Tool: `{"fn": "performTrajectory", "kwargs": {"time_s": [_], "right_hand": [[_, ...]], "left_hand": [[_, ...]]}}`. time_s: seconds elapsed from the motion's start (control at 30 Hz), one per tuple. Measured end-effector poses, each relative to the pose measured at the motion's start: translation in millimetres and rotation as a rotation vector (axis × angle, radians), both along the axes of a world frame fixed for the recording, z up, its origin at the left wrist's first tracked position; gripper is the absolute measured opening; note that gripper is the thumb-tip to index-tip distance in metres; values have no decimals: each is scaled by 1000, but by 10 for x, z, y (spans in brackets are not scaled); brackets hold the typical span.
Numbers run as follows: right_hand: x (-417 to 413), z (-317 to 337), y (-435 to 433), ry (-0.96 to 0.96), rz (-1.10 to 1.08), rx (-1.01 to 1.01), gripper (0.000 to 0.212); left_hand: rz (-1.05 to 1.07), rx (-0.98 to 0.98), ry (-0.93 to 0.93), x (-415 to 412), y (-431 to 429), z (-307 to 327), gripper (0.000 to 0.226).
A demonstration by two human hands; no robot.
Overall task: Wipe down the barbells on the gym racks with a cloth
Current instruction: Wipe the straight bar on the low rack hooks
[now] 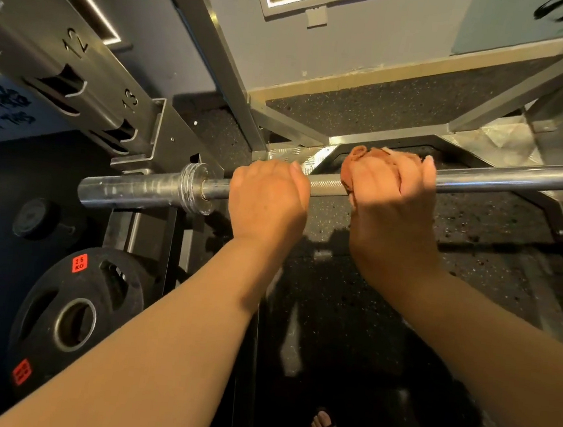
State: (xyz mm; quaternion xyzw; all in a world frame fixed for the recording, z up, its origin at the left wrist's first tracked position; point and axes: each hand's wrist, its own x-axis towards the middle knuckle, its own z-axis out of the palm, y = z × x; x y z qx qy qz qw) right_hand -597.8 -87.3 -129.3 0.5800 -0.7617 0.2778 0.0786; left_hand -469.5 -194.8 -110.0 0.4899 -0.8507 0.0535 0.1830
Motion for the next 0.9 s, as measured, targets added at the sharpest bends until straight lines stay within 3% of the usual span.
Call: {"fn": "performTrajectory", "kwargs": {"time_s": [0.17, 0.43, 0.53, 0.67, 0.77, 0.9], "right_hand": [[-526, -91, 196, 185, 218, 27, 40], [-107, -32, 17, -9, -67, -68, 32], [-80, -88, -8, 61, 77, -102, 40], [-554, -99, 112, 196, 260, 7, 42], [-770, -103, 241, 205, 219, -47, 41], [-454, 18, 98, 54, 55, -16, 31]], "left_hand": [[4, -25, -16, -5, -6, 20, 37], [29, -61, -33, -34, -42, -10, 35], [41, -81, -37, -45, -53, -16, 36], [30, -19, -58, -36, -68, 21, 41], [46, -4, -71, -70, -68, 45, 41], [86, -9, -111, -139, -25, 87, 35]]}}
